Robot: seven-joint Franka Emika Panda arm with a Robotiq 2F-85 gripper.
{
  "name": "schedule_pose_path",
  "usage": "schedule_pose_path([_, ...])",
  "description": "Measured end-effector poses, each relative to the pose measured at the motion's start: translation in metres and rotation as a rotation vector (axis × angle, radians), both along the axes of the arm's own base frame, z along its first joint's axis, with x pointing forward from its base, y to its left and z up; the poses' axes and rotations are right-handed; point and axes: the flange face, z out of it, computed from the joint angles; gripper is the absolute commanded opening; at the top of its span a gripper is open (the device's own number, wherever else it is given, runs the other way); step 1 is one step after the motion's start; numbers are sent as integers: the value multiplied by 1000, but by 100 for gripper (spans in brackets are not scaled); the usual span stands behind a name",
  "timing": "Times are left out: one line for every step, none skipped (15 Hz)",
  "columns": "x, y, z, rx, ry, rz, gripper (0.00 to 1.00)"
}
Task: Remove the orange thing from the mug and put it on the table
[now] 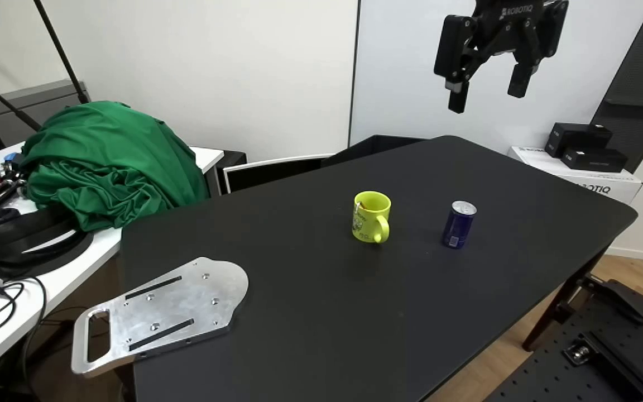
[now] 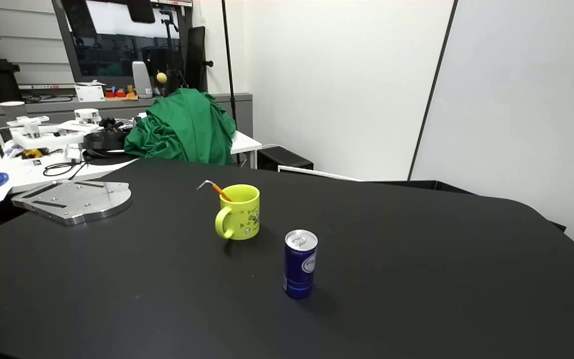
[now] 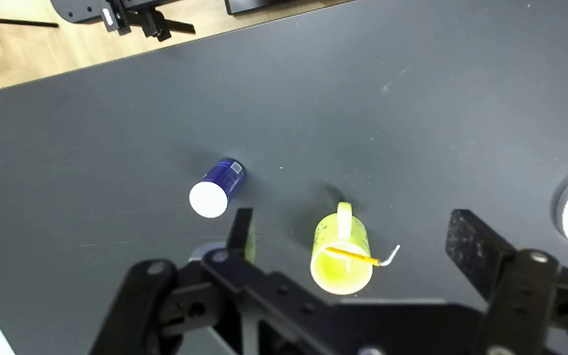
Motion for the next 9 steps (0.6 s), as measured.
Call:
schedule_pose_path([0, 0, 0, 0, 0, 0, 100])
schedule_pose_path([0, 0, 0, 0, 0, 0, 100])
schedule_pose_path([0, 0, 0, 0, 0, 0, 100])
schedule_pose_path([0, 0, 0, -1, 1, 0, 100])
schedule_pose_path([1, -1, 0, -4, -1, 1, 100])
schedule_pose_path([4, -2, -1, -7, -7, 2, 100])
schedule_pose_path([8, -3, -2, -15, -14, 4, 100])
schedule_pose_path([14, -6, -5, -25, -21, 5, 100])
schedule_pose_path([22, -9, -8, -36, -26, 6, 100])
